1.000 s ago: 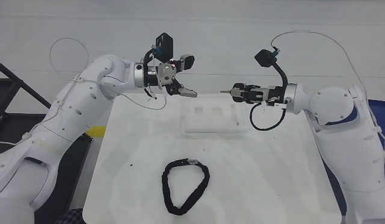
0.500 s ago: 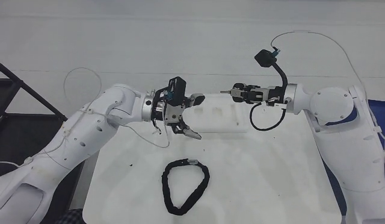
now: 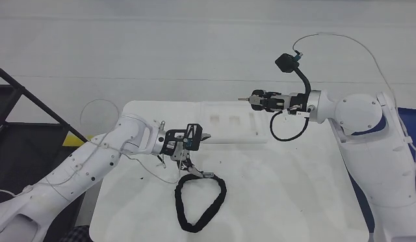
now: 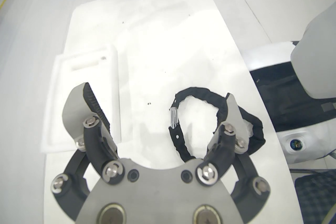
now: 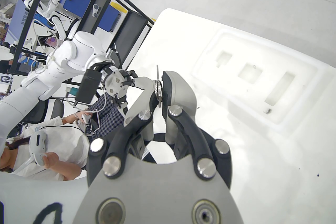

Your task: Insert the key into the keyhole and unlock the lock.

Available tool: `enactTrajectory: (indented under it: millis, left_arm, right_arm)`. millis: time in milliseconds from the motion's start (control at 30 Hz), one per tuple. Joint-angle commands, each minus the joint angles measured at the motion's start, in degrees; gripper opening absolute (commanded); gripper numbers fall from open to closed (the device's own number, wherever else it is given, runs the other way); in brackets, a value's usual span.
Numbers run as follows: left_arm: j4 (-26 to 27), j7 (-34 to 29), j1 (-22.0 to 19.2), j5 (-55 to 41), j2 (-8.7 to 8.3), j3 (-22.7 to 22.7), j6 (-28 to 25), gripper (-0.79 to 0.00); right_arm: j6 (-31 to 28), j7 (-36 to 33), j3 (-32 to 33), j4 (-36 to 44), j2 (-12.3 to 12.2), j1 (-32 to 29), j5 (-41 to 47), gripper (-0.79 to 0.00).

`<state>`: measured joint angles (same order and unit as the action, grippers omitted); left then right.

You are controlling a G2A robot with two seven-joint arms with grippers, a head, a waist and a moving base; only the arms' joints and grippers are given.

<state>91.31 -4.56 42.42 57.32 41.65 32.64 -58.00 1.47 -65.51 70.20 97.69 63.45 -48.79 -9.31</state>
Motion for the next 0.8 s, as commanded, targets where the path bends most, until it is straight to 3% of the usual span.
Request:
enactTrajectory:
  millis: [0,200,700,767]
  left_arm:
    - [-0.82,-0.25,-0.82,0.40,0.16,-1.83,0.00,0.000]
    - [-3.70,-1.67,-4.03,-1.22,1.06,-5.46,0.00,0.000]
    - [-3.70,-1.67,-4.03,-1.22,1.06,-5.46,0.00,0.000]
    - [-3.19,-1.91,-2.98,-0.35,1.02,-5.01,2.68,0.000]
  right_arm:
    - [0.00,0.00,0.00,0.00,0.00,0.00,0.00,-0.785]
    - [0.00,0.00,0.00,0.00,0.00,0.00,0.00,-0.785]
    - [0.00,0.00,0.00,0.00,0.00,0.00,0.00,-0.785]
    - [0.00,0.00,0.00,0.00,0.00,0.00,0.00,-0.785]
